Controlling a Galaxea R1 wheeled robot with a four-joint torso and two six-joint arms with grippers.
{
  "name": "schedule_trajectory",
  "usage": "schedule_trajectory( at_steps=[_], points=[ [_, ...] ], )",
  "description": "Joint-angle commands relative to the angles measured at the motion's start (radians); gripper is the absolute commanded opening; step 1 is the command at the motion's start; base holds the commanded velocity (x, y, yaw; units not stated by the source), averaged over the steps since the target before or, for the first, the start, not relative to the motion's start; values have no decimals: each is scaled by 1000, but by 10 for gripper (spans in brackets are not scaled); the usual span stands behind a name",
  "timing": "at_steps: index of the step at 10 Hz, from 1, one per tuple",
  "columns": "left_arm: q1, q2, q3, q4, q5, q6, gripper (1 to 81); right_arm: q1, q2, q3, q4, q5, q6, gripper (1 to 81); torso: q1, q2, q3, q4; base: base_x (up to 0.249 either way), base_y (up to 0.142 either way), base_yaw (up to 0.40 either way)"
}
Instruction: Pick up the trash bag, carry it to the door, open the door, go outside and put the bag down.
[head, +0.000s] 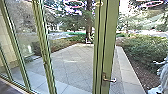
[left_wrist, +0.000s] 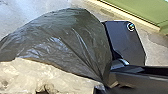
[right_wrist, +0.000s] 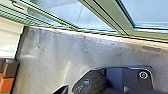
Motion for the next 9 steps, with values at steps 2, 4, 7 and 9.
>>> schedule_trajectory(
  at_steps=[2,4,7,9],
  points=[
    [-59,-2,2,-1,49,3,10,186,34,-18,-71,-126,170,811,1,0,0,0,0,0,0],
    [-61,-2,2,-1,49,3,10,218,73,-65,-64,-128,182,811,1,0,0,0,0,0,0],
    [-62,-2,2,-1,51,1,10,301,94,-151,-46,-129,183,811,1,0,0,0,0,0,0],
    [-65,-2,2,-3,51,0,10,340,125,-215,-22,-131,190,811,1,0,0,0,0,0,0]
  ],
)
